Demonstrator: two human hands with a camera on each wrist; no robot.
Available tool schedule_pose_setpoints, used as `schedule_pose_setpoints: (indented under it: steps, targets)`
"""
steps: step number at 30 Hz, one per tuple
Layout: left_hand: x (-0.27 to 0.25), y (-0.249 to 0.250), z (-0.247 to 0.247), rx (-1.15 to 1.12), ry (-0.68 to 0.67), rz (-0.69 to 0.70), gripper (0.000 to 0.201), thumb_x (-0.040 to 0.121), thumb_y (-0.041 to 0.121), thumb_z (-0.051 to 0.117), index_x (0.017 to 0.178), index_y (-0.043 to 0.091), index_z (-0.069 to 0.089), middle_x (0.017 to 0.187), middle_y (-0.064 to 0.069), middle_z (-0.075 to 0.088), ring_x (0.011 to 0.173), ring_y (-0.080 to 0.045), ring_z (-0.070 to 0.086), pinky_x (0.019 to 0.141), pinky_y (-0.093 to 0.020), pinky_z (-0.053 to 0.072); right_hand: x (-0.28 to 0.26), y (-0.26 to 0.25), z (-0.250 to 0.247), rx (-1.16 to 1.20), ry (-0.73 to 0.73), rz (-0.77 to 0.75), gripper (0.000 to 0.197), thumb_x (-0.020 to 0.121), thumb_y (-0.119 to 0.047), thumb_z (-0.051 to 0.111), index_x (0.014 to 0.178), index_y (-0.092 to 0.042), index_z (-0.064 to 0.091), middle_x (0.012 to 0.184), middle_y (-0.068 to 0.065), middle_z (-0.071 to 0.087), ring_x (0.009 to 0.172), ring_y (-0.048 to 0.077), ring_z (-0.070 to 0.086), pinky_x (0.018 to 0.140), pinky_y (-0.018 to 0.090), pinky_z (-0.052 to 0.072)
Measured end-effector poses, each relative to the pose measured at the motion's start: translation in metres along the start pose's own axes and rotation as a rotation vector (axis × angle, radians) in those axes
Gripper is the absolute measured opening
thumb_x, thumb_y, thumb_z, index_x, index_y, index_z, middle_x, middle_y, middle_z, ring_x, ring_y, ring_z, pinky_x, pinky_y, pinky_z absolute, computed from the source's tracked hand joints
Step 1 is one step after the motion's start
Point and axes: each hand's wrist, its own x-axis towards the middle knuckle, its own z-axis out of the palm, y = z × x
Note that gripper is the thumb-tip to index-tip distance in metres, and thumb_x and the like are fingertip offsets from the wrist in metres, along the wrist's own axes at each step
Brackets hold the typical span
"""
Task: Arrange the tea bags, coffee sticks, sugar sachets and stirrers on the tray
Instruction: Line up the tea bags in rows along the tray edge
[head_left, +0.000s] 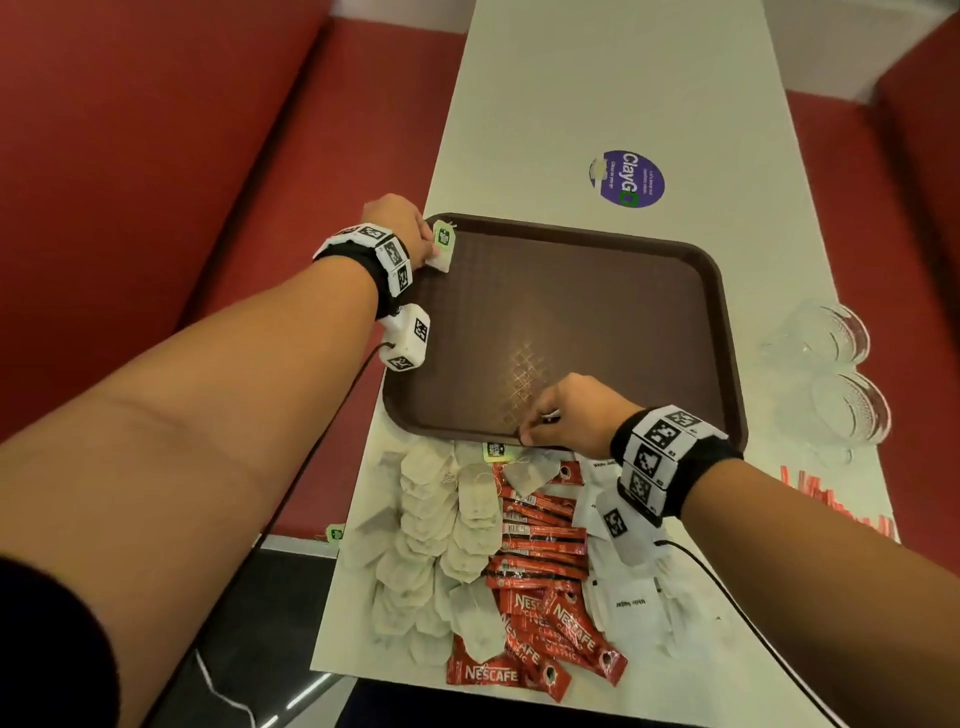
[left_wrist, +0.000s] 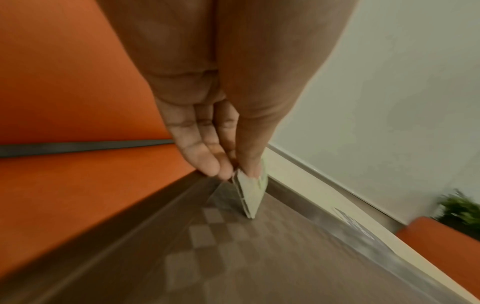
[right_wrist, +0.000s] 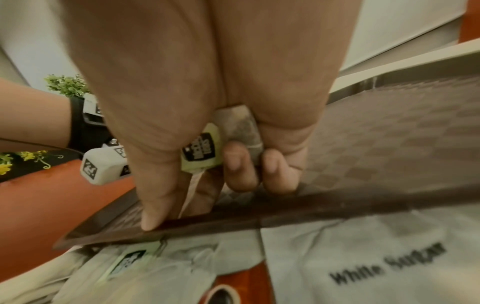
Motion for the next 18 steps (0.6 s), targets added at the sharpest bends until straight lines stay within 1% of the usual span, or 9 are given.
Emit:
schedule_pose_setpoints:
  steps: [3, 5, 6, 8, 9, 11, 14, 16, 18]
  targets:
    - [0.015, 0.002, 0.001, 0.046, 0.016, -0.064, 0.027, 0.074, 0.03, 0.081, 0.092, 0.013, 0.073, 0.087, -0.007, 0.075, 0.082, -0.022, 0.073, 0.079, -0.037, 0.061, 0.001, 0.006, 0.0, 0.028, -0.019, 0.005, 0.005, 0.086, -0.032, 0.077, 0.081, -0.033, 0.077, 0.09, -0.017, 0.071, 0.088, 0.001, 0.062, 0.078, 0.021, 0.046]
    - [0.02, 0.007, 0.002, 0.092, 0.008, -0.084, 0.032, 0.071, 0.031, 0.083, 0.093, 0.011, 0.072, 0.085, -0.007, 0.074, 0.078, -0.02, 0.073, 0.075, -0.034, 0.061, 0.001, 0.008, 0.001, 0.044, -0.026, 0.005, 0.008, 0.086, -0.033, 0.077, 0.079, -0.037, 0.076, 0.091, -0.018, 0.07, 0.088, -0.001, 0.061, 0.079, 0.021, 0.045]
    - [0.02, 0.01, 0.001, 0.125, 0.005, -0.08, 0.03, 0.072, 0.032, 0.083, 0.09, 0.011, 0.071, 0.081, -0.004, 0.073, 0.074, -0.018, 0.071, 0.068, -0.031, 0.059, 0.001, 0.008, 0.001, 0.041, -0.026, 0.0, 0.009, 0.086, -0.034, 0.077, 0.078, -0.037, 0.075, 0.091, -0.019, 0.07, 0.088, -0.002, 0.061, 0.079, 0.021, 0.045]
    - [0.019, 0.016, 0.0, 0.182, 0.031, -0.092, 0.029, 0.075, 0.036, 0.081, 0.077, 0.012, 0.065, 0.071, -0.001, 0.065, 0.059, -0.014, 0.06, 0.05, -0.025, 0.046, 0.002, 0.01, 0.002, 0.028, -0.032, -0.005, 0.009, 0.086, -0.034, 0.077, 0.078, -0.037, 0.075, 0.09, -0.019, 0.069, 0.087, -0.002, 0.06, 0.078, 0.02, 0.044]
    - [0.018, 0.018, 0.0, 0.212, 0.052, -0.088, 0.031, 0.077, 0.035, 0.08, 0.071, 0.012, 0.059, 0.067, -0.001, 0.059, 0.056, -0.015, 0.056, 0.049, -0.025, 0.041, 0.002, 0.009, 0.002, 0.023, -0.035, -0.006, 0.008, 0.086, -0.034, 0.076, 0.079, -0.037, 0.074, 0.09, -0.018, 0.069, 0.086, -0.002, 0.061, 0.077, 0.019, 0.044]
    - [0.018, 0.019, 0.003, 0.277, 0.063, -0.078, 0.033, 0.082, 0.028, 0.077, 0.067, 0.012, 0.053, 0.067, -0.003, 0.056, 0.065, -0.023, 0.061, 0.056, -0.027, 0.043, 0.001, 0.007, 0.0, 0.01, -0.027, -0.014, 0.005, 0.09, -0.029, 0.071, 0.087, -0.033, 0.073, 0.092, -0.015, 0.069, 0.086, 0.003, 0.063, 0.073, 0.018, 0.045]
    - [0.014, 0.025, 0.0, 0.3, 0.059, -0.048, 0.029, 0.085, 0.025, 0.075, 0.071, 0.01, 0.054, 0.085, -0.008, 0.065, 0.074, -0.027, 0.061, 0.062, -0.028, 0.045, 0.002, 0.003, -0.008, 0.078, 0.042, 0.005, 0.009, 0.093, -0.019, 0.061, 0.102, -0.022, 0.06, 0.096, -0.003, 0.066, 0.085, 0.016, 0.063, 0.07, 0.025, 0.049]
    - [0.003, 0.031, -0.007, 0.298, 0.069, 0.007, 0.025, 0.086, 0.031, 0.072, 0.08, 0.01, 0.061, 0.098, -0.008, 0.07, 0.078, -0.027, 0.058, 0.065, -0.03, 0.047, 0.005, 0.001, -0.015, 0.185, 0.119, 0.031, 0.007, 0.095, -0.017, 0.058, 0.098, -0.015, 0.052, 0.086, 0.001, 0.062, 0.073, 0.017, 0.057, 0.063, 0.03, 0.045]
    - [-0.014, 0.041, -0.012, 0.214, 0.089, 0.126, 0.025, 0.088, 0.037, 0.067, 0.094, 0.013, 0.071, 0.101, -0.004, 0.071, 0.088, -0.024, 0.062, 0.075, -0.032, 0.051, 0.006, -0.001, -0.022, 0.325, 0.194, 0.023, 0.009, 0.096, -0.015, 0.054, 0.088, -0.015, 0.05, 0.075, 0.005, 0.058, 0.064, 0.017, 0.051, 0.061, 0.033, 0.041]
